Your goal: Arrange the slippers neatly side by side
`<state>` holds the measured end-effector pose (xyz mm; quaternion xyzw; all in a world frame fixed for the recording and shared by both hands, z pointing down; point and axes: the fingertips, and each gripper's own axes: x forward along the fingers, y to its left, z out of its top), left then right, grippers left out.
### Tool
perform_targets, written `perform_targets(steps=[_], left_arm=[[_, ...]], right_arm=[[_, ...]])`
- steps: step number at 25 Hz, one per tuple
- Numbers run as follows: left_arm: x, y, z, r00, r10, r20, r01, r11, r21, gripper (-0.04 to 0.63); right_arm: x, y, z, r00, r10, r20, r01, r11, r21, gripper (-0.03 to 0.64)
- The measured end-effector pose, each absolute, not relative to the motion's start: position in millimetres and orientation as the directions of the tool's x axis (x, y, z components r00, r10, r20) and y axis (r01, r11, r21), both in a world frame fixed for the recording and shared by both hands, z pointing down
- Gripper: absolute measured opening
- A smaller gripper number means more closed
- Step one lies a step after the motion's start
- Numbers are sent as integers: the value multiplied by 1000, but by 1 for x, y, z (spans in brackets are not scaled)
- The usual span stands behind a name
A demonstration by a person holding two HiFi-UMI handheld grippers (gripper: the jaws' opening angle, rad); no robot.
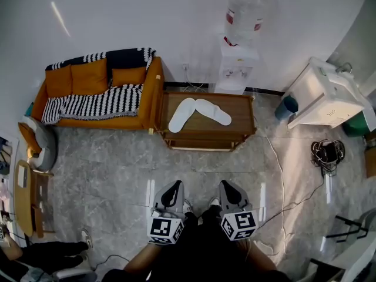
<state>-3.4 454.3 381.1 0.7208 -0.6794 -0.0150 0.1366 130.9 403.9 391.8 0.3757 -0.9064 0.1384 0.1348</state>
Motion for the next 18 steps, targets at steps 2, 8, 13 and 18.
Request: perform_targets(steps=[2, 8, 13, 18], left_arm=[[-9, 454, 385, 81, -983, 165, -976, -44, 214, 16], [-22, 460, 394, 75, -980, 184, -972, -30, 235, 16], [-26, 450, 399, 75, -980, 186, -969, -28, 244, 16], [-28, 422, 400, 74, -980, 185, -971, -29, 237, 17]], right_arm=[[126, 404, 395, -674, -649, 352, -725, 674, -144, 11], [119, 404, 398, -659, -665, 352, -741, 656, -147, 11], [110, 394, 405, -663, -661, 351, -736, 661, -146, 11], [103, 372, 410, -671, -649, 359, -725, 676, -134, 12]])
